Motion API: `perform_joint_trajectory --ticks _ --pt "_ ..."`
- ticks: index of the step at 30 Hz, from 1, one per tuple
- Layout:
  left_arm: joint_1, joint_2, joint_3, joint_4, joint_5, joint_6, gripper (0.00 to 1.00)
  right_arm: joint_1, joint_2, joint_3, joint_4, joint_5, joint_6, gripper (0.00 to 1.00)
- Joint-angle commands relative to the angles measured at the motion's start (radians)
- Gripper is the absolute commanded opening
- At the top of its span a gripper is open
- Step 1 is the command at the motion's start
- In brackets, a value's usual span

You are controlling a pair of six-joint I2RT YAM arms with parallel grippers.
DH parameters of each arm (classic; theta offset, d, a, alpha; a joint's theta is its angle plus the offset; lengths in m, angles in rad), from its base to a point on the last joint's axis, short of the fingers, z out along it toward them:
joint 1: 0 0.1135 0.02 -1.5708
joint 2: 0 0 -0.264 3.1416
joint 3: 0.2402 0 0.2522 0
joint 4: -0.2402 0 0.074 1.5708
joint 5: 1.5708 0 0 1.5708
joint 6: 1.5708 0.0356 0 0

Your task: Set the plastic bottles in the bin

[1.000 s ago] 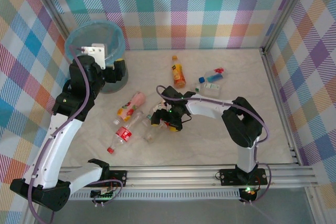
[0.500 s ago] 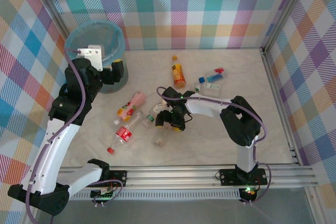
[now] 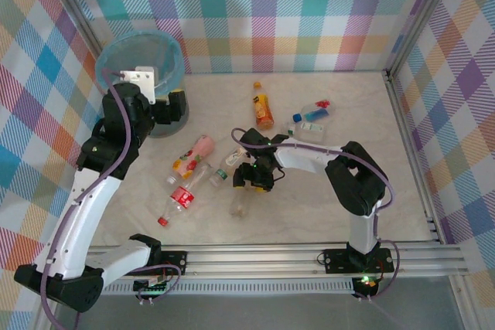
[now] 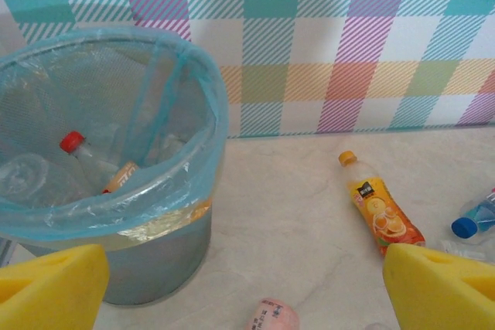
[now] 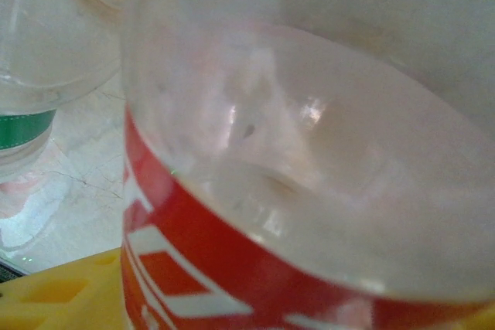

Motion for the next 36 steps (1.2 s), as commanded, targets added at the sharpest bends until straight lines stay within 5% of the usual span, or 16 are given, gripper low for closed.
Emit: perform_joint_trajectory --ticks 1,10,17,23,36 --pt "-0.008 0.012 0.042 -0.004 0.025 -0.034 0.91 -0.016 -0.067 -0.039 0.002 0.019 -0.038 0.62" --pt "-0.008 0.126 0.117 -0.039 0.132 -0.147 0.92 -0.017 -0.321 -0.109 0.095 0.08 -0.212 0.6" --pt "-0.01 0.272 0.185 0.007 0.679 -0.245 0.91 -0.018 -0.492 -0.048 0.149 0.042 -0.53 0.59" --pt "-0.034 0.294 0.178 0.124 0.922 -0.306 0.9 -0.017 -0.535 0.016 0.193 -0.059 -0.628 0.59" --pt "-0.097 0.359 0.234 0.043 0.97 -0.252 0.7 -0.017 -0.587 -0.023 0.335 -0.233 -0.639 0.59"
